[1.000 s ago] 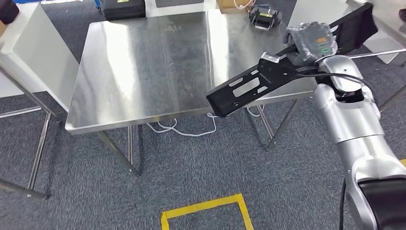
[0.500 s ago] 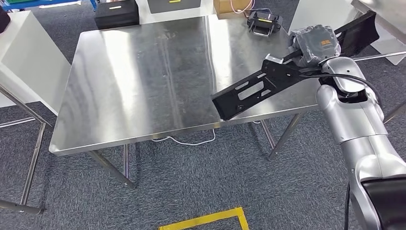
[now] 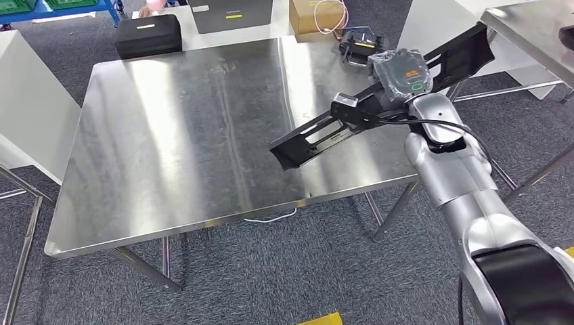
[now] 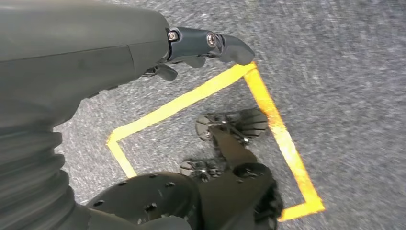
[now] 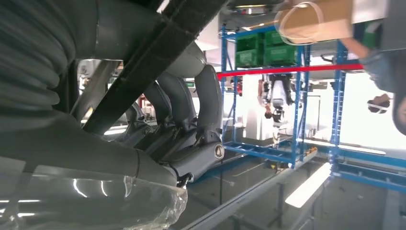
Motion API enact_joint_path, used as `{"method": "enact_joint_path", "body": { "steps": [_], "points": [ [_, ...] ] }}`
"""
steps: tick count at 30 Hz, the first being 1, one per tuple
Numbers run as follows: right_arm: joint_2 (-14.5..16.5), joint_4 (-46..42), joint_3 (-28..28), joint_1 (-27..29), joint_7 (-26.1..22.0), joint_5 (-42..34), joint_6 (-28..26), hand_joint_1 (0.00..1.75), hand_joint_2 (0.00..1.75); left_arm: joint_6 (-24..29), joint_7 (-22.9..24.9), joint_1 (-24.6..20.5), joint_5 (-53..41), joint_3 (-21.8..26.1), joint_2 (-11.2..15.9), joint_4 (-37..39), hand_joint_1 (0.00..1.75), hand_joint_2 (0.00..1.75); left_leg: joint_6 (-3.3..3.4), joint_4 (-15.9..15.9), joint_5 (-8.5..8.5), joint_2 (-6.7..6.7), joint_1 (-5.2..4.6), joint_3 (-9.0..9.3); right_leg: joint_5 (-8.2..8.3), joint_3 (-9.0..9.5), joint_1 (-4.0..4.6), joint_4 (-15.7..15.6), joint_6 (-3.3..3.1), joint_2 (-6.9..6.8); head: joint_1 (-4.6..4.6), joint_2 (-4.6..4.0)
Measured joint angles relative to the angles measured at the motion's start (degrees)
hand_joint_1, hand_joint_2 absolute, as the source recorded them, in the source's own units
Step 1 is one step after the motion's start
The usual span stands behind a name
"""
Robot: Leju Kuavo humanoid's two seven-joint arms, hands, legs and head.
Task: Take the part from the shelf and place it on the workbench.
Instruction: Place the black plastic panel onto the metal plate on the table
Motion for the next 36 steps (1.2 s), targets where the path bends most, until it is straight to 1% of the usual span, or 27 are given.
{"method": "enact_joint_path", "body": {
  "steps": [1, 3, 4, 5, 6, 8, 9, 10, 13, 14, 15, 16, 18, 19, 20, 21, 22, 23, 24, 26, 27, 29, 31, 32, 33, 35, 36],
  "points": [
    [0.56, 0.68, 0.19, -0.05, 0.08, 0.19, -0.51, 1.52, 1.75, -0.24, -0.12, -0.04, 0.02, 0.01, -0.03, -0.01, 0.0, 1.75, 0.22, -0.29, -0.02, 0.07, 0.14, 0.33, -1.25, -1.52, 0.06, 2.91, -0.19, -0.29, 0.07, 0.0],
    [1.31, 2.12, 0.57, 0.04, 0.08, 0.33, -1.02, 1.52, 1.75, -0.44, -0.18, -0.05, 0.05, -0.01, -0.07, -0.01, 0.0, 1.75, 0.56, -0.27, -0.38, -0.06, 0.03, 0.49, -3.95, -6.35, 0.01, 10.89, -0.44, -0.59, 0.15, 0.0],
    [1.54, 2.72, 0.73, 0.22, 0.03, 0.32, -1.08, 1.52, 1.75, -0.41, -0.19, 0.01, 0.07, -0.01, -0.08, -0.01, 0.0, 1.75, 0.57, -0.25, -0.56, -0.2, 0.02, 0.56, -4.53, -8.52, -0.04, 13.84, -0.25, -0.62, 0.16, 0.0],
    [1.75, 3.25, 0.87, 0.41, -0.16, 0.25, -1.1, 1.52, 1.75, -0.15, -0.19, 0.08, 0.06, -0.02, -0.1, -0.01, 0.0, 1.75, 0.52, -0.21, -0.74, -0.37, 0.02, 0.66, -4.18, -9.77, -0.11, 14.84, 0.16, -0.65, 0.2, 0.0],
    [1.97, 3.64, 0.97, 0.51, -0.49, 0.15, -1.13, 1.52, 1.75, 0.29, -0.2, 0.15, 0.03, -0.03, -0.12, -0.01, 0.0, 1.75, 0.38, -0.14, -0.92, -0.51, 0.05, 0.79, -2.83, -9.79, -0.2, 13.43, 0.75, -0.7, 0.23, 0.0],
    [2.59, 4.29, 1.14, 0.33, -1.47, -0.02, -1.51, 1.52, 1.75, 1.36, -0.33, 0.2, -0.05, -0.05, -0.16, -0.01, 0.0, 1.75, -0.13, 0.27, -1.41, -0.71, 0.07, 0.93, 1.46, -7.18, -0.55, 5.53, 1.89, -0.85, 0.31, 0.01],
    [3.05, 4.63, 1.24, 0.11, -1.98, 0.01, -1.83, 1.52, 1.75, 1.69, -0.42, 0.2, -0.11, -0.06, -0.16, 0.0, 0.0, 1.75, -0.46, 0.66, -1.76, -0.76, -0.05, 0.85, 3.26, -5.74, -0.7, 2.02, 1.96, -0.91, 0.32, 0.01],
    [3.55, 5.01, 1.36, -0.11, -2.46, 0.11, -2.15, 1.52, 1.75, 1.87, -0.5, 0.2, -0.24, -0.07, -0.15, 0.01, 0.0, 1.75, -0.78, 1.02, -2.07, -0.77, -0.17, 0.76, 4.41, -4.78, -0.8, -0.25, 1.69, -0.95, 0.3, 0.01],
    [5.22, 6.49, 1.95, -0.92, -4.48, 0.37, -2.7, 1.52, 1.75, 2.1, -0.6, 0.2, -0.96, -0.14, -0.09, 0.01, 0.0, 1.75, -1.44, 1.5, -2.48, -0.68, -0.18, 0.57, 5.12, -4.25, -0.76, -1.01, 0.0, -0.93, 0.26, 0.01],
    [5.84, 7.07, 2.21, -1.34, -5.48, 0.2, -2.94, 1.52, 1.75, 2.24, -0.71, 0.17, -1.15, -0.16, -0.08, 0.01, 0.0, 1.75, -1.74, 1.95, -2.86, -0.52, -0.04, 0.38, 5.19, -4.19, -0.84, -1.05, -0.39, -0.92, 0.26, 0.0],
    [6.48, 7.64, 2.51, -1.79, -6.51, -0.09, -3.29, 1.52, 1.75, 2.34, -0.87, 0.12, -1.31, -0.19, -0.07, -0.01, 0.0, 1.75, -2.11, 3.23, -3.77, -0.26, 0.11, -0.17, 5.25, -4.12, -0.99, -1.11, -0.75, -0.91, 0.18, 0.0],
    [7.14, 8.18, 2.86, -2.24, -7.47, -0.37, -3.73, 1.52, 1.75, 2.48, -1.11, 0.05, -1.39, -0.23, -0.07, -0.02, 0.0, 1.75, -2.55, 5.71, -5.27, 0.04, 0.31, -1.28, 5.26, -4.04, -1.11, -1.15, -1.03, -0.9, 0.11, 0.01],
    [8.36, 9.31, 3.75, -2.85, -8.78, -0.74, -4.56, 1.52, 1.75, 2.77, -1.61, -0.07, -1.63, -0.36, -0.08, -0.05, 0.0, 1.75, -3.32, 13.39, -8.97, 0.52, 0.76, -4.88, 5.13, -3.93, -1.0, -1.12, -1.39, -0.92, -0.02, 0.01],
    [8.85, 9.84, 4.22, -2.94, -9.07, -0.85, -4.85, 1.52, 1.75, 2.94, -1.78, -0.1, -1.72, -0.41, -0.08, -0.05, 0.0, 1.75, -3.55, 16.76, -10.13, 0.64, 0.97, -6.6, 5.06, -3.88, -0.94, -1.11, -1.47, -0.93, -0.02, 0.01],
    [9.22, 10.28, 4.62, -2.94, -9.25, -0.97, -5.01, 1.52, 1.75, 3.09, -1.87, -0.1, -1.79, -0.45, -0.08, -0.05, 0.0, 1.75, -3.68, 18.67, -10.48, 0.72, 1.12, -7.68, 4.99, -3.83, -0.91, -1.1, -1.54, -0.95, -0.03, 0.01],
    [9.47, 10.58, 4.9, -2.9, -9.36, -1.1, -5.1, 1.52, 1.75, 3.17, -1.9, -0.09, -1.8, -0.46, -0.08, -0.05, 0.0, 1.75, -3.71, 18.91, -10.05, 0.77, 1.2, -7.96, 4.93, -3.77, -0.89, -1.09, -1.59, -0.96, -0.03, 0.01],
    [9.65, 10.81, 5.12, -2.88, -9.46, -1.28, -5.19, 1.52, 1.75, 3.18, -1.89, -0.07, -1.8, -0.47, -0.08, -0.05, 0.0, 1.75, -3.66, 17.47, -8.92, 0.8, 1.26, -7.38, 4.88, -3.7, -0.89, -1.09, -1.61, -0.96, -0.03, 0.01],
    [9.78, 10.96, 5.27, -2.91, -9.56, -1.48, -5.34, 1.52, 1.75, 3.18, -1.89, -0.06, -1.78, -0.47, -0.08, -0.05, 0.0, 1.75, -3.54, 14.56, -7.27, 0.82, 1.28, -6.0, 4.8, -3.58, -0.89, -1.09, -1.59, -0.96, -0.04, 0.01],
    [9.89, 11.1, 5.38, -2.98, -9.63, -1.7, -5.57, 1.52, 1.75, 3.19, -1.88, -0.06, -1.72, -0.48, -0.06, -0.05, 0.0, 1.75, -3.32, 10.67, -5.35, 0.83, 1.28, -4.05, 4.7, -3.43, -0.9, -1.11, -1.52, -0.95, -0.04, 0.01],
    [10.01, 11.42, 5.57, -3.29, -9.7, -2.17, -6.17, 1.52, 1.75, 3.21, -1.88, -0.1, -1.48, -0.47, -0.01, -0.05, 0.0, 1.75, -2.77, 3.96, -3.06, 0.84, 1.02, -0.59, 4.42, -3.3, -0.68, -1.13, -1.18, -0.94, 0.01, 0.01],
    [10.02, 11.64, 5.64, -3.44, -9.7, -2.38, -6.39, 1.52, 1.75, 3.22, -1.86, -0.09, -1.33, -0.46, 0.02, -0.05, 0.0, 1.75, -2.49, 2.42, -2.86, 0.82, 0.83, 0.22, 4.29, -3.29, -0.61, -1.16, -0.93, -0.94, 0.02, 0.01],
    [10.01, 12.11, 5.77, -3.64, -9.69, -2.75, -6.58, 1.52, 1.75, 3.22, -1.54, -0.02, -0.98, -0.44, 0.04, -0.05, 0.0, 1.75, -1.96, 1.97, -3.17, 0.73, 0.48, 0.47, 4.17, -3.19, -0.55, -1.46, -0.31, -0.96, 0.01, 0.01],
    [9.97, 12.47, 5.86, -3.75, -9.65, -3.09, -6.52, 1.52, 1.75, 3.21, -1.01, 0.01, -0.76, -0.43, 0.04, -0.05, 0.0, 1.75, -1.29, 1.28, -2.98, 0.77, 0.62, 1.03, 3.59, -3.6, -0.44, -0.7, 0.16, -1.03, 0.1, 0.0],
    [9.96, 12.63, 5.9, -3.86, -9.64, -3.38, -6.32, 1.52, 1.75, 3.2, -0.78, -0.05, -0.74, -0.44, 0.04, -0.05, 0.0, 1.75, -0.94, 0.9, -2.86, 0.8, 0.73, 1.33, 2.69, -4.56, -0.34, 1.16, 0.15, -1.06, 0.17, 0.0],
    [9.94, 12.82, 5.93, -3.94, -9.65, -3.7, -6.0, 1.52, 1.75, 3.2, -0.62, -0.13, -0.76, -0.45, 0.03, -0.05, 0.0, 1.75, -0.66, 0.71, -2.85, 0.81, 0.81, 1.52, 1.37, -6.27, -0.31, 4.34, -0.06, -1.1, 0.26, 0.0],
    [9.94, 13.25, 6.05, -3.84, -9.76, -4.1, -5.35, 1.52, 1.75, 3.2, -0.3, -0.26, -0.81, -0.47, 0.03, -0.05, 0.0, 1.75, -0.29, 0.71, -3.01, 0.73, 0.64, 1.61, -1.33, -10.68, -0.29, 12.29, -0.34, -1.1, 0.31, 0.0],
    [9.95, 13.47, 6.14, -3.65, -9.83, -4.11, -5.18, 1.52, 1.75, 3.21, -0.17, -0.29, -0.84, -0.49, 0.03, -0.05, 0.0, 1.75, -0.2, 0.73, -3.07, 0.64, 0.55, 1.66, -1.87, -12.4, -0.28, 14.97, -0.21, -1.1, 0.28, 0.0]
  ]
}}
